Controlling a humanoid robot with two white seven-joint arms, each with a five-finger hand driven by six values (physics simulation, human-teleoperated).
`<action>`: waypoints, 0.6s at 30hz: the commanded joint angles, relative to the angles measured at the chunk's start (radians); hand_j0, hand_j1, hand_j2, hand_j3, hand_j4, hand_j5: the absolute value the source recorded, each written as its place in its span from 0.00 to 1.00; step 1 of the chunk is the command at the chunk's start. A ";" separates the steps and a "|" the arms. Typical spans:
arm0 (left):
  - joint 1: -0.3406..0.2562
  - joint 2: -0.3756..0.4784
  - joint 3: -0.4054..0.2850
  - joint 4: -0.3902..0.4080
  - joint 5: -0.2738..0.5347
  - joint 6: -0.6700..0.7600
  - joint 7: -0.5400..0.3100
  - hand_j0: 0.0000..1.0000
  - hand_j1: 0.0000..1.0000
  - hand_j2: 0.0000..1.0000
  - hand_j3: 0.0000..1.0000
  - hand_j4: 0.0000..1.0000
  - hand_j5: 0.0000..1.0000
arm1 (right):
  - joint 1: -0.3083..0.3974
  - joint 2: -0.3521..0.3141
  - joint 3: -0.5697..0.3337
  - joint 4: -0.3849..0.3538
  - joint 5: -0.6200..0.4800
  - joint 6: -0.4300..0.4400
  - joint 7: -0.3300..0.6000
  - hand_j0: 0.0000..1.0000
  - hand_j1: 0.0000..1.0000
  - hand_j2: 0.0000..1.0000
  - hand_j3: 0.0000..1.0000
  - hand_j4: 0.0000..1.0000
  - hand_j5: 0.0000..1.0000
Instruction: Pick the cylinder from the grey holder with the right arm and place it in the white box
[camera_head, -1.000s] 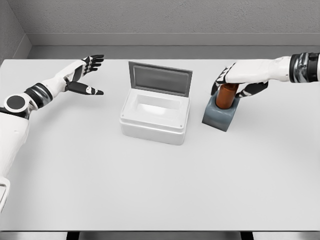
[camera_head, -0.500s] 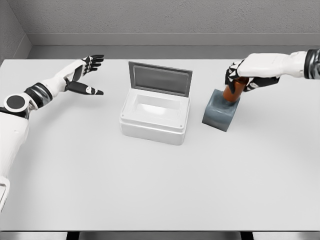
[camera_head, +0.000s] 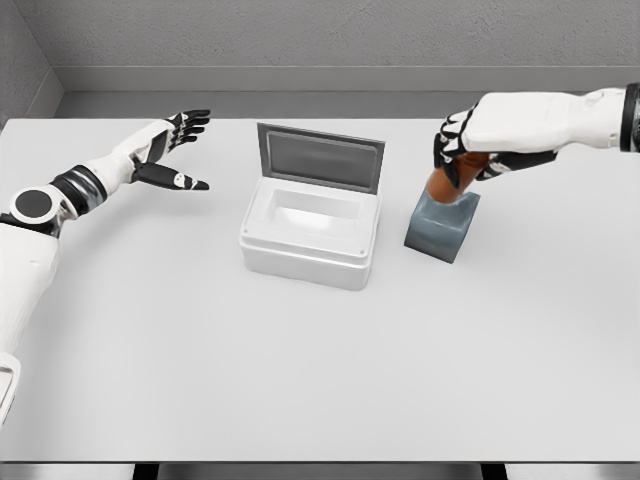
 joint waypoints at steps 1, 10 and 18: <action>0.000 -0.001 0.002 -0.002 0.007 0.001 0.000 1.00 1.00 1.00 1.00 1.00 1.00 | -0.003 -0.001 -0.013 -0.040 -0.008 0.003 0.003 0.35 0.35 0.35 0.35 0.35 0.35; 0.000 -0.004 0.000 -0.003 0.007 0.001 0.000 1.00 1.00 1.00 1.00 1.00 1.00 | -0.011 -0.015 -0.040 -0.140 -0.008 0.003 0.012 0.34 0.34 0.34 0.34 0.34 0.34; 0.000 -0.010 0.000 -0.003 0.007 0.000 0.000 1.00 1.00 1.00 1.00 1.00 1.00 | -0.006 0.040 -0.060 -0.158 -0.011 0.003 0.003 0.34 0.34 0.34 0.34 0.34 0.34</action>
